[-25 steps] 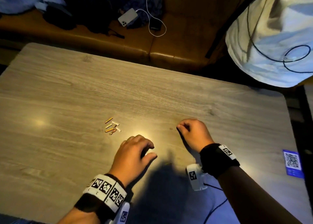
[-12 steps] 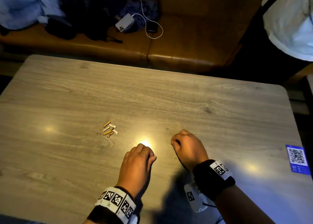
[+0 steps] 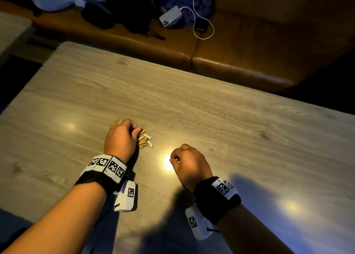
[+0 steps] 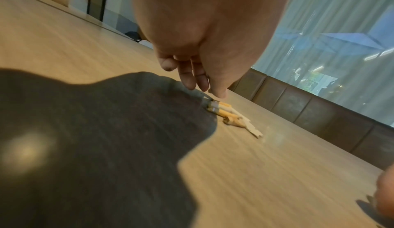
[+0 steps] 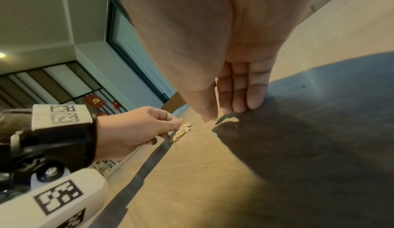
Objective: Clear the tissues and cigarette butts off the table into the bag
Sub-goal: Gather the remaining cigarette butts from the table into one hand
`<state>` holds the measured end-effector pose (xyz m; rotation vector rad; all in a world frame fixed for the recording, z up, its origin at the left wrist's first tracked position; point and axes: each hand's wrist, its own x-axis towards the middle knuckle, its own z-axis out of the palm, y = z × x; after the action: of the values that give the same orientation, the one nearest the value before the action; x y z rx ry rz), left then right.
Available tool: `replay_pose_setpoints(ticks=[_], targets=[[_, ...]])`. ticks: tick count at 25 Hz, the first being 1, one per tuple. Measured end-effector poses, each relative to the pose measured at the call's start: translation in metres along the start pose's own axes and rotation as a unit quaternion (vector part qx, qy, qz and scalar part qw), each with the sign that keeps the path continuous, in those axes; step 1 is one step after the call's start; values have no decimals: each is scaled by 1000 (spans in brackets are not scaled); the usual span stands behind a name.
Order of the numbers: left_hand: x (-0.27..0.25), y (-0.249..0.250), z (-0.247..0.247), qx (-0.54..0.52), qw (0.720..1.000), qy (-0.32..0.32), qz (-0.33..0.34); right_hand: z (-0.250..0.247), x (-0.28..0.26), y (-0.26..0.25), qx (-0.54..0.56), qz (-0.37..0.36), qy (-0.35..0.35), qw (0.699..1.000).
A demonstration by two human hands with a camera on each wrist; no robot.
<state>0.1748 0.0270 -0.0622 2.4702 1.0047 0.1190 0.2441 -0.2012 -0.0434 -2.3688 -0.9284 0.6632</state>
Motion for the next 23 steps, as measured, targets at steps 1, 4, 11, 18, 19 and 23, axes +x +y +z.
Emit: replay_pose_setpoints(ticks=[1, 4, 11, 18, 19, 23], targets=[[5, 0, 0, 6, 1000, -5, 2, 2, 3, -1, -1, -3, -1, 1000], [11, -5, -2, 7, 1000, -17, 16, 10, 10, -1, 21, 6, -4, 1000], [5, -11, -6, 4, 998, -45, 44, 14, 16, 11, 253, 98, 99, 957], [4, -5, -8, 26, 995, -46, 86, -4, 34, 0, 724, 254, 68, 638], [3, -4, -9, 24, 995, -50, 87, -4, 34, 2, 752, 258, 62, 604], [2, -5, -12, 25, 993, -73, 91, -7, 39, 4, 752, 280, 43, 596]])
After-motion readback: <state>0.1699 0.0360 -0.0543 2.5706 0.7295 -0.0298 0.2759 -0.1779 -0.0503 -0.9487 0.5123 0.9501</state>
